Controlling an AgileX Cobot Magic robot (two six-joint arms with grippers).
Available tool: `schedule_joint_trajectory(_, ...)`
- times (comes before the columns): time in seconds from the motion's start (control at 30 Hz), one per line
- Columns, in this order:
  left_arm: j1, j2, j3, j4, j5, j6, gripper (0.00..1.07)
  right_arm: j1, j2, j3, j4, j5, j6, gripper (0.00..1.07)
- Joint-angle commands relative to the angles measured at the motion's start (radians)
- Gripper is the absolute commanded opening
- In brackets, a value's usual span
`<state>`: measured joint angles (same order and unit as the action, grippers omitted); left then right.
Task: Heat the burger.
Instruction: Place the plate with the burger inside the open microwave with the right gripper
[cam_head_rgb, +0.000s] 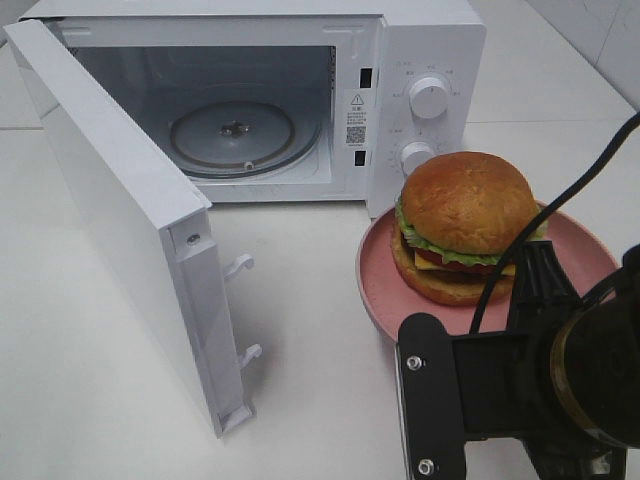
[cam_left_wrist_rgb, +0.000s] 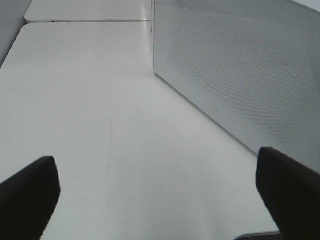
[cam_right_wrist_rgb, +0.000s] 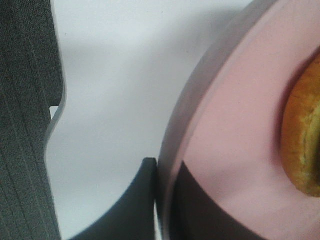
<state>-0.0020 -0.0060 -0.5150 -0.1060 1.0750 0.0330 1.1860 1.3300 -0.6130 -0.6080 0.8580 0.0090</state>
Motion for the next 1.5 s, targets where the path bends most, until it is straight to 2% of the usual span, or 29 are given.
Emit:
schedule_joint_trajectory(0.03, -0.004, -0.016, 0.000, -0.008, -0.010, -0.001, 1.00, 0.000, -0.005, 0.002, -0.063, -0.039, -0.017, 0.00)
schedule_joint_trajectory(0.2, -0.004, -0.016, 0.000, -0.008, -0.010, -0.001, 1.00, -0.015, -0.005, 0.004, -0.059, -0.118, -0.136, 0.00)
schedule_joint_trajectory(0.27, -0.004, -0.016, 0.000, -0.008, -0.010, -0.001, 1.00, -0.092, -0.005, 0.004, -0.049, -0.165, -0.231, 0.00)
schedule_joint_trajectory(0.37, -0.004, -0.016, 0.000, -0.008, -0.010, -0.001, 1.00, -0.108, -0.005, 0.004, -0.049, -0.179, -0.263, 0.00)
schedule_joint_trajectory(0.43, -0.004, -0.016, 0.000, -0.008, -0.010, -0.001, 1.00, -0.188, -0.005, 0.004, -0.037, -0.252, -0.416, 0.00)
schedule_joint_trajectory(0.67, -0.004, -0.016, 0.000, -0.008, -0.010, -0.001, 1.00, -0.285, -0.005, 0.004, -0.003, -0.325, -0.593, 0.00)
schedule_joint_trajectory(0.7, -0.004, -0.016, 0.000, -0.008, -0.010, -0.001, 1.00, -0.313, -0.005, 0.004, 0.028, -0.343, -0.668, 0.00)
schedule_joint_trajectory(0.8, -0.004, -0.016, 0.000, -0.008, -0.010, -0.001, 1.00, -0.327, -0.005, 0.004, 0.049, -0.348, -0.702, 0.00)
schedule_joint_trajectory(0.87, -0.004, -0.016, 0.000, -0.008, -0.010, -0.001, 1.00, -0.375, -0.005, 0.003, 0.123, -0.380, -0.838, 0.00)
schedule_joint_trajectory(1.03, -0.004, -0.016, 0.000, -0.008, -0.010, -0.001, 1.00, -0.430, -0.005, 0.003, 0.212, -0.418, -0.984, 0.00)
schedule_joint_trajectory(1.5, -0.004, -0.016, 0.000, -0.008, -0.010, -0.001, 1.00, -0.592, -0.005, -0.001, 0.485, -0.427, -1.432, 0.00)
